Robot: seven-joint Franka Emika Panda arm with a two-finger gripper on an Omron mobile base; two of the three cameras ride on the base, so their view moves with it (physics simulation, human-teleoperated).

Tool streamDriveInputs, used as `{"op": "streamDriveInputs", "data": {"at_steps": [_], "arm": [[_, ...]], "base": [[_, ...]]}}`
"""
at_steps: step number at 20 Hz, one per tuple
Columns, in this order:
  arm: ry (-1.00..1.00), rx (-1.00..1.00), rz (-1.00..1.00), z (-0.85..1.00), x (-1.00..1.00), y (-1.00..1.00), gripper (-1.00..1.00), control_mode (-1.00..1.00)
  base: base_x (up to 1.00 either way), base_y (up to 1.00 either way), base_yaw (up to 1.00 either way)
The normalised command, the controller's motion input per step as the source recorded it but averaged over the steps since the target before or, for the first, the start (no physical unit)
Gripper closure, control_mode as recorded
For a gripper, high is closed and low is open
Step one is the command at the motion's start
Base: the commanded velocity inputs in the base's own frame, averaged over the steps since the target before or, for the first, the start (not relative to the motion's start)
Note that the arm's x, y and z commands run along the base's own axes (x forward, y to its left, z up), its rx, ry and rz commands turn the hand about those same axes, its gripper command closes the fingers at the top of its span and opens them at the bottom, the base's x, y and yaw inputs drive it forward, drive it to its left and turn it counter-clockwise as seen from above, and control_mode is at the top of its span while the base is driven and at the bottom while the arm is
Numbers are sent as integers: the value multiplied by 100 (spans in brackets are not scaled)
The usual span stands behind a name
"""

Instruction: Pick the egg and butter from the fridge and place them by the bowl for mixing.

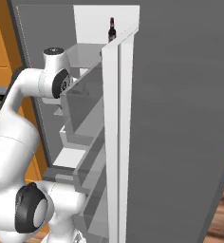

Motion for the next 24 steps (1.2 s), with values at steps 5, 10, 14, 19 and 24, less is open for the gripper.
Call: {"op": "streamDriveInputs", "data": {"at_steps": [5,10,14,19,24], "arm": [[-5,0,0,9,-7,-5,-100,-100],[-25,-2,2,55,-50,-12,-100,-100],[-35,0,0,66,-40,-22,-100,-100],[-33,0,0,66,0,-21,-100,-100],[-32,0,-3,44,-1,-3,-100,-100]], "base": [[0,0,0],[0,0,0],[0,0,0],[0,0,0],[0,0,0]]}}
